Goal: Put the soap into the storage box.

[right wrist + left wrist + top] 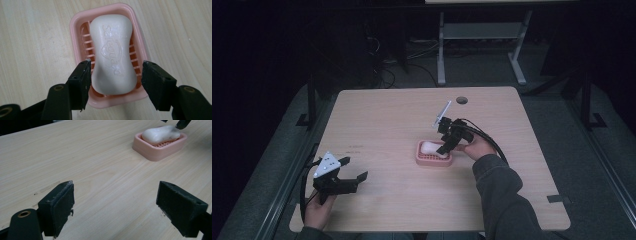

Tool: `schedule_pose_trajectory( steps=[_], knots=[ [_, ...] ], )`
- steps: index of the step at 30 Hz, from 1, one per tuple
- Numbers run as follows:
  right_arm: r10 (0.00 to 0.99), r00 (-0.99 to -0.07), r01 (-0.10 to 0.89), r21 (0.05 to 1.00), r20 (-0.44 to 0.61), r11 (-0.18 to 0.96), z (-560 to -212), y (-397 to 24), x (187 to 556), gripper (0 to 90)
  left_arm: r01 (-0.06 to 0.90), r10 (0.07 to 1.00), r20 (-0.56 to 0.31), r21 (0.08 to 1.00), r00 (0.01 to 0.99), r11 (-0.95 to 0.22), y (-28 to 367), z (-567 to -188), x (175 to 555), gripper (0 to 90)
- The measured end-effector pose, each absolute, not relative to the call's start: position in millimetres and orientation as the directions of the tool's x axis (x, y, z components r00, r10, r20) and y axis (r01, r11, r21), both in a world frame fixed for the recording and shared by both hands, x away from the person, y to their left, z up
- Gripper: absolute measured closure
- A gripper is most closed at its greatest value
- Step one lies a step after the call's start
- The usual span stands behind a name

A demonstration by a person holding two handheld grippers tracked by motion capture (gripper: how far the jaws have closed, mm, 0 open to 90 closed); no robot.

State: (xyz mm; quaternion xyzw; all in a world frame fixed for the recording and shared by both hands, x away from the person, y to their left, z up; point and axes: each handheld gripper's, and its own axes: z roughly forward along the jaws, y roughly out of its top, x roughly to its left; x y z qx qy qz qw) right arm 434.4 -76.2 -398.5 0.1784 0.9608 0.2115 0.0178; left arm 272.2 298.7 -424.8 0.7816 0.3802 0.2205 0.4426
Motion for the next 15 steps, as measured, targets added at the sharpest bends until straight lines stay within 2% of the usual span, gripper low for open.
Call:
schedule_pose_trajectory(
  steps=[15],
  knots=[
    [0.37,-0.928,0.348,0.439,0.039,0.828,-393,-92,426,39.6,0.397,0.787,0.012,0.858,0.617,-0.325,298,-425,272,14.5]
  ],
)
